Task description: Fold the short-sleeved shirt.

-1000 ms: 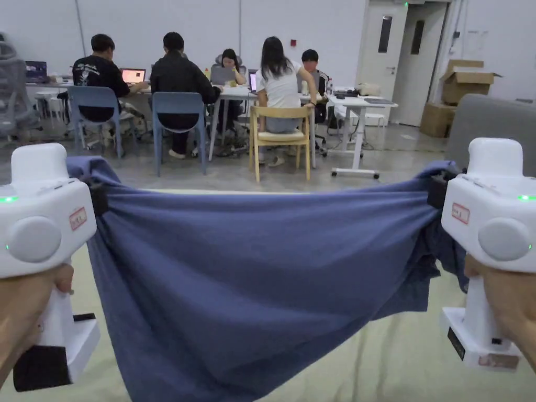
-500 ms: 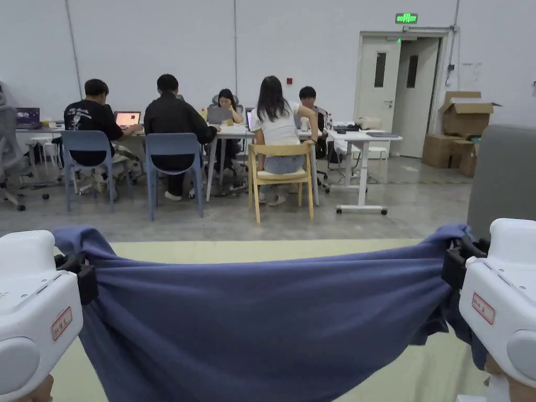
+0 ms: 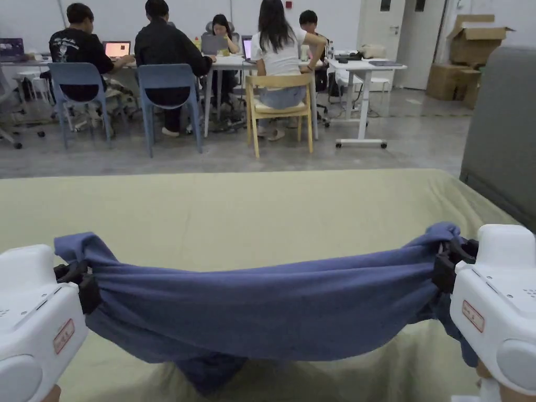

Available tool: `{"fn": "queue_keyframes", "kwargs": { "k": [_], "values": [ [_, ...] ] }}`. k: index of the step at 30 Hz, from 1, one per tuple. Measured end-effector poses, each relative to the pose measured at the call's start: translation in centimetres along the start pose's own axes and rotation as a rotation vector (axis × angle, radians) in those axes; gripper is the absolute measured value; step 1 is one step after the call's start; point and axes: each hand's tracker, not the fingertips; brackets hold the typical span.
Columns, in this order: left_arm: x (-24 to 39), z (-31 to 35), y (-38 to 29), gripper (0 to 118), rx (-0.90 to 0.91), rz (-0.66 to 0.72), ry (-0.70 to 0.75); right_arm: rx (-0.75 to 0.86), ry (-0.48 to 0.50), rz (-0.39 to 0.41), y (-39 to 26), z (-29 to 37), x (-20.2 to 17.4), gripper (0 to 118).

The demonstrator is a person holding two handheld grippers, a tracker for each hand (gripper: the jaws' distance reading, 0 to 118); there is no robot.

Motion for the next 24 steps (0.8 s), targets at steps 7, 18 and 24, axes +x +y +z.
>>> {"fn": "queue_keyframes", "kwargs": {
  "k": [7, 18, 24],
  "values": [
    [-2.5, 8.1, -9.6, 1, -0.228, 0.024, 0.037, -0.219, 0.007, -0.056, -8.6, 9.2, 1.1, 14],
    [-3.4, 15.4, -17.5, 0, -0.425, -0.018, 0.063, -0.481, -0.042, -0.029, -17.2, 17.6, 2.0, 14],
    [-3.9, 16.2, -19.6, 1, -0.484, -0.020, 0.067, -0.523, -0.040, 0.016, -18.5, 18.4, 1.7, 14]
  ]
}}
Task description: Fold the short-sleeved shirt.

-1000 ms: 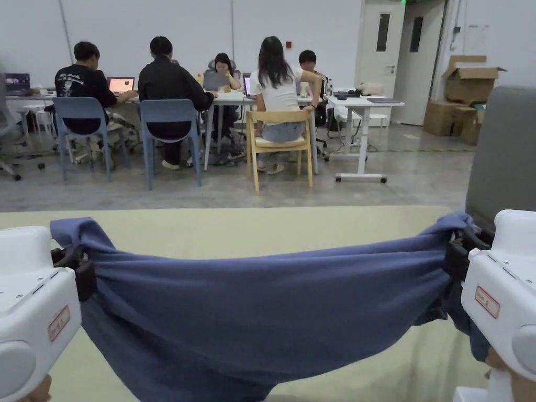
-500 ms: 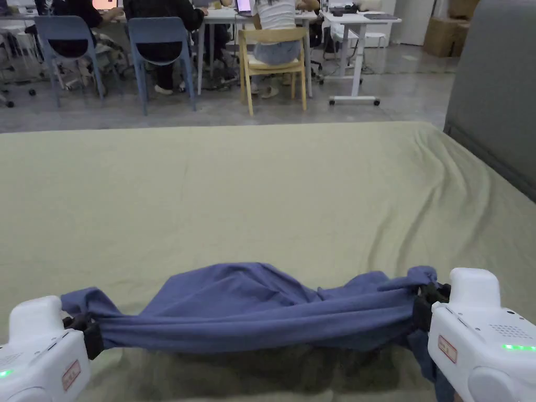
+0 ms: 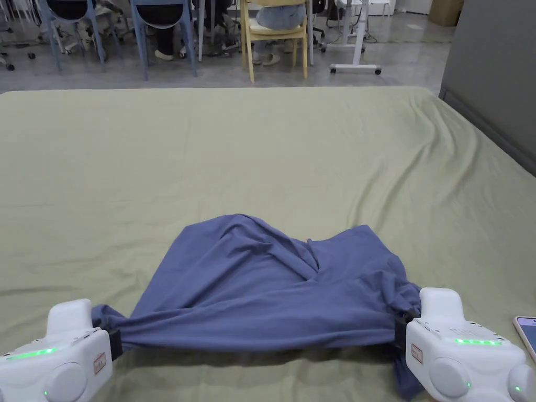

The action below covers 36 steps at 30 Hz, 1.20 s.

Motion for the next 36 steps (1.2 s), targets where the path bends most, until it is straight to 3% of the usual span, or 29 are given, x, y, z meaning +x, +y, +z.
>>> {"fn": "queue_keyframes", "kwargs": {
  "k": [2, 3, 4, 5, 6, 7, 11, 15, 16, 17, 18, 19, 20, 21, 22, 23, 26, 31, 36],
  "values": [
    [0.0, 0.1, -0.2, 1, 0.010, -0.008, -0.007, -0.003, 0.002, -0.023, 0.1, 0.1, -0.1, 16],
    [0.0, 0.1, 0.0, 4, 0.008, -0.007, -0.016, -0.003, 0.000, -0.026, 0.3, 0.1, -0.2, 23],
    [-0.1, 0.1, 0.3, 19, 0.004, -0.001, -0.028, -0.014, 0.001, -0.020, 0.5, 0.2, -0.3, 42],
    [-0.1, 0.0, 0.5, 72, -0.019, 0.009, -0.044, -0.023, 0.010, -0.012, 0.7, 0.2, -0.4, 96],
    [-0.2, -0.1, 0.7, 108, -0.074, 0.021, -0.057, -0.058, 0.022, 0.003, 0.8, 0.0, -0.5, 118],
    [-0.3, -0.2, 0.8, 117, -0.112, 0.030, -0.069, -0.086, 0.041, 0.014, 0.8, 0.1, -0.5, 118],
    [-0.3, 2.1, 1.4, 115, -0.021, 0.020, -0.057, 0.012, -0.011, 0.055, 0.7, 2.2, -1.0, 118],
    [0.3, 5.5, 3.1, 114, 0.082, -0.082, 0.012, 0.104, 0.010, 0.029, 3.9, 5.3, -0.9, 117],
    [0.7, 6.6, 3.2, 110, 0.115, -0.102, 0.022, 0.125, 0.016, 0.037, 4.5, 6.1, -1.1, 112],
    [0.9, 7.6, 3.2, 91, 0.152, -0.111, 0.015, 0.158, 0.030, 0.048, 5.0, 6.8, -1.2, 96],
    [1.1, 8.7, 3.2, 62, 0.197, -0.109, 0.006, 0.177, 0.043, 0.068, 5.2, 7.6, -1.4, 74],
    [1.4, 9.6, 2.9, 62, 0.239, -0.105, 0.005, 0.196, 0.048, 0.080, 5.3, 8.5, -1.7, 74],
    [1.7, 10.1, 2.7, 48, 0.265, -0.094, 0.020, 0.210, 0.045, 0.079, 5.2, 9.1, -2.0, 63],
    [2.0, 10.3, 2.3, 19, 0.267, -0.076, 0.038, 0.220, 0.050, 0.079, 4.9, 9.7, -2.4, 41],
    [2.1, 10.6, 1.9, 0, 0.256, -0.074, 0.040, 0.231, 0.057, 0.074, 4.6, 9.9, -2.5, 10],
    [2.1, 10.5, 1.9, 0, 0.239, -0.068, 0.012, 0.236, 0.064, 0.062, 4.4, 10.0, -2.6, 5],
    [2.4, 9.1, 2.0, 0, 0.187, -0.062, -0.042, 0.171, 0.132, -0.004, 4.3, 9.0, -2.2, 5],
    [3.0, 8.5, 2.5, 0, 0.184, -0.094, -0.037, 0.186, 0.065, 0.040, 4.6, 8.6, -2.5, 5],
    [1.7, 7.3, 2.2, 0, 0.158, -0.034, -0.035, 0.161, 0.095, 0.005, 4.8, 7.9, -2.3, 5]
  ]
}}
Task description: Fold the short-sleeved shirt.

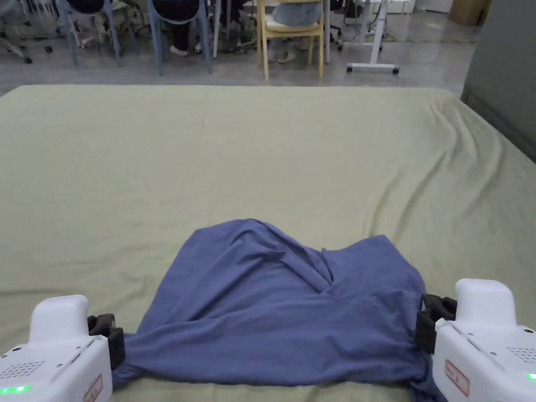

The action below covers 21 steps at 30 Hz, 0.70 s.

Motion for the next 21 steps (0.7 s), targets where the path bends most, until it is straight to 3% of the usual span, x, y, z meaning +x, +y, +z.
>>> {"fn": "queue_keyframes", "kwargs": {
  "k": [1, 2, 3, 4, 5, 13, 19, 20, 21],
  "values": [
    [-0.4, -0.3, -0.3, 0, 0.001, 0.005, 0.012, -0.005, 0.007, -0.002, -0.1, -0.1, 0.0, 5],
    [-0.9, -0.6, -0.5, 23, -0.006, 0.010, 0.018, -0.013, 0.015, -0.002, -0.1, -0.3, 0.0, 5],
    [-1.6, -1.2, -0.6, 75, -0.036, 0.023, 0.014, -0.020, 0.025, -0.002, -0.2, -0.5, 0.0, 5],
    [-2.1, -2.1, -0.6, 116, -0.100, 0.042, 0.007, -0.027, 0.030, -0.001, -0.2, -0.7, -0.1, 5],
    [-2.6, -3.0, -0.8, 118, -0.177, 0.052, 0.010, -0.034, 0.034, 0.001, -0.3, -0.7, -0.2, 5],
    [-4.2, -9.5, -1.3, 118, -0.244, 0.064, 0.065, -0.048, 0.078, 0.020, -0.2, -1.8, -1.3, 5],
    [-5.0, -13.4, -2.3, 118, -0.355, 0.176, 0.024, -0.066, 0.088, 0.022, 0.0, -2.6, -1.5, 5],
    [-4.7, -13.4, -2.6, 106, -0.340, 0.156, 0.041, -0.070, 0.089, 0.022, 0.0, -2.7, -1.5, 5],
    [-4.4, -12.9, -2.9, 80, -0.304, 0.122, 0.056, -0.073, 0.087, 0.023, -0.1, -2.7, -1.4, 5]
  ]
}}
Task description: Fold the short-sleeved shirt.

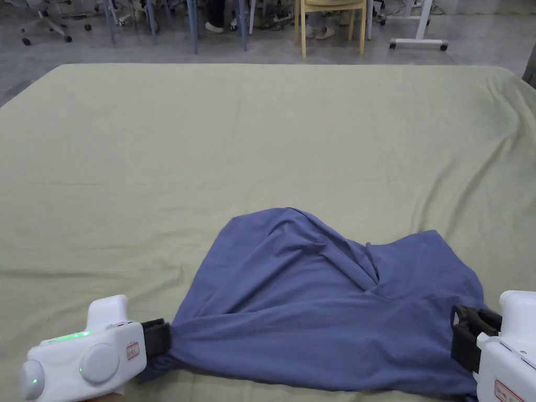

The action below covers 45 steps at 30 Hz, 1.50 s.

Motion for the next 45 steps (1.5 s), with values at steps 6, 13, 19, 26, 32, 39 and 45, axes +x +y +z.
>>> {"fn": "queue_keyframes", "kwargs": {
  "k": [6, 13, 19, 26, 32, 39, 45],
  "values": [
    [2.0, 0.2, -1.1, 2, 0.020, -0.114, -0.006, -0.011, -0.002, 0.016, 0.0, -0.2, 0.1, 5],
    [1.1, 0.2, -0.8, 2, 0.023, -0.074, -0.031, -0.041, -0.023, -0.013, 0.3, -0.7, 1.3, 80],
    [1.7, -0.2, -0.7, 2, 0.014, -0.102, -0.018, -0.110, -0.045, -0.013, 3.4, -4.6, 3.9, 118],
    [1.9, -0.9, -0.4, 2, -0.006, -0.122, -0.007, -0.264, -0.062, -0.021, 10.6, -16.0, 8.4, 118],
    [2.9, -0.8, -0.3, 2, -0.022, -0.123, 0.013, -0.447, -0.161, 0.084, 11.6, -26.3, 9.5, 118],
    [3.2, -0.7, 0.1, 2, -0.038, -0.102, 0.019, -0.565, -0.154, 0.123, 9.1, -31.6, 9.3, 109],
    [3.5, -0.6, -0.1, 2, -0.007, -0.084, 0.025, -0.425, -0.074, 0.242, 8.8, -27.6, 6.4, 4]
  ]
}}
